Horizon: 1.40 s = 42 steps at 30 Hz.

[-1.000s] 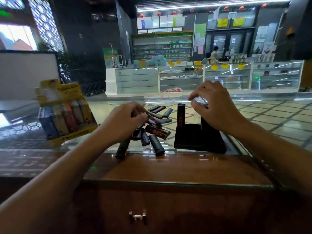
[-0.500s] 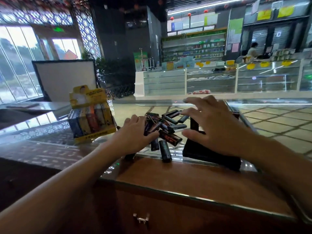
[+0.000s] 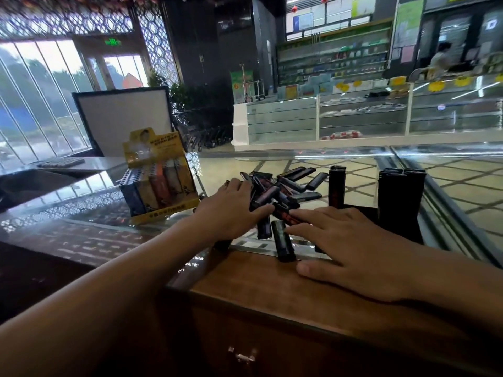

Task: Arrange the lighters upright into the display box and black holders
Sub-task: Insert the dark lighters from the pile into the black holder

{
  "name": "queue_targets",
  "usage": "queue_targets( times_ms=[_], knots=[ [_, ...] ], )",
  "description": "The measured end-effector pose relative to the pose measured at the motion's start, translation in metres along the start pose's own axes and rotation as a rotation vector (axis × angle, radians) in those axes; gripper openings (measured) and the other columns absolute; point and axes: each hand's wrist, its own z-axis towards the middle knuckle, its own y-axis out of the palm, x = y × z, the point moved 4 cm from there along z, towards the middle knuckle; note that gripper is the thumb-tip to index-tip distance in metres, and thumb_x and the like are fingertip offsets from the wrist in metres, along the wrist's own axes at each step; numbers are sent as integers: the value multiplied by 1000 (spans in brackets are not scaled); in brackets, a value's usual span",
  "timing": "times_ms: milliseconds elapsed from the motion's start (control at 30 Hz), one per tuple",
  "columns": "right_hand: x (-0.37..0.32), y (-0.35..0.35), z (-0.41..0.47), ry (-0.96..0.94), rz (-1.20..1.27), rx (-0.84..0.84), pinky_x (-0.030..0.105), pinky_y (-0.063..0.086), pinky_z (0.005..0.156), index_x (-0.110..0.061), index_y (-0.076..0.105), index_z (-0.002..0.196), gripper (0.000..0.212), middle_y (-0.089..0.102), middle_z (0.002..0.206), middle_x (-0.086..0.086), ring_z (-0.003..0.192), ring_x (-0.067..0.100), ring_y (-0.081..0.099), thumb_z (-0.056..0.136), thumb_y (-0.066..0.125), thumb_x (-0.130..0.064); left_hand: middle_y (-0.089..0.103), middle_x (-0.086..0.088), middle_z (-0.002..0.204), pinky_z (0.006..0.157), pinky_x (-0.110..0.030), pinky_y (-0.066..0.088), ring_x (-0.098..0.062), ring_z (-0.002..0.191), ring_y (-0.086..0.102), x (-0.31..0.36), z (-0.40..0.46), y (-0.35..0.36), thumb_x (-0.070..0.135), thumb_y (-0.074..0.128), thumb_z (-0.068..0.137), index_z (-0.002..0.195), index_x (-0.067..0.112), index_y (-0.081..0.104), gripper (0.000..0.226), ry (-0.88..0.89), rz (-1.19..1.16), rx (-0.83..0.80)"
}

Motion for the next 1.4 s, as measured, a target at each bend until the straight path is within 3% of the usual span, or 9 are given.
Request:
queue_targets(
  times_ms=[233, 367, 467, 633, 833, 1000, 1133, 1267, 1400],
  knots=[
    [3, -2, 3, -43, 117, 48, 30, 23, 113, -45, 14, 148, 69, 16, 153, -23, 137, -1, 16, 89, 36, -73, 42, -9, 128, 89, -47, 51, -29, 105, 55, 3, 15, -3, 55, 53, 93, 139, 17, 30, 64, 37, -109, -62],
    [7, -1, 4, -43, 170, 95, 34, 30, 111, -49, 14, 144, 70, 22, 143, -22, 127, 0, 18, 87, 47, -72, 55, -3, 98, 63, -29, 45, -17, 76, 57, 7, 20, -7, 37, 62, 94, 131, 14, 29, 55, 49, -268, -145],
    [6, -2, 3, -40, 178, 125, 34, 30, 110, -51, 10, 144, 71, 27, 139, -21, 125, 1, 21, 88, 50, -69, 53, 1, 81, 54, -27, 41, -12, 65, 55, 9, 21, -10, 35, 61, 95, 131, 12, 27, 55, 74, -219, -137],
    [5, -7, 0, -34, 144, 186, 34, 21, 107, -49, 12, 144, 70, 33, 135, -23, 119, -1, 21, 88, 51, -66, 57, -3, 86, 58, -32, 46, -13, 65, 56, 6, 26, -9, 29, 69, 90, 136, 12, 27, 64, 92, -263, -119],
    [6, -12, -2, -65, 204, 244, 11, 25, 86, -49, 25, 140, 61, 29, 104, -46, 112, -17, 23, 89, 57, -57, 64, -3, 92, 54, -24, 48, -14, 70, 64, -5, 29, -11, 16, 74, 85, 127, 18, 39, 55, 85, -495, 40],
    [5, -13, -4, -73, 246, 255, 15, 26, 84, -52, 24, 140, 63, 41, 103, -27, 110, -8, 30, 88, 60, -57, 64, 0, 97, 62, -23, 50, -10, 81, 64, -10, 26, -12, 14, 78, 82, 128, 18, 44, 57, 116, -594, 104],
    [7, -14, -4, -64, 284, 286, 15, 30, 81, -52, 22, 142, 64, 45, 99, -23, 107, -4, 36, 90, 59, -53, 64, 1, 95, 52, -14, 49, -10, 73, 67, -18, 26, -16, 10, 74, 85, 129, 19, 45, 53, 79, -759, 185],
    [8, -18, -6, -42, 389, 372, 14, 39, 77, -53, 7, 145, 80, 48, 93, -18, 95, 2, 47, 90, 64, -44, 63, -7, 103, 51, -16, 50, -14, 70, 67, -30, 27, -16, 8, 68, 88, 139, 15, 42, 58, 40, -828, 252],
    [9, -24, -8, -32, 378, 471, 15, 43, 72, -54, 13, 142, 74, 54, 81, -8, 81, 7, 55, 92, 65, -36, 65, -11, 106, 55, -21, 55, -20, 74, 70, -34, 23, -19, 8, 67, 88, 140, 15, 44, 57, 41, -921, 324]
  ],
)
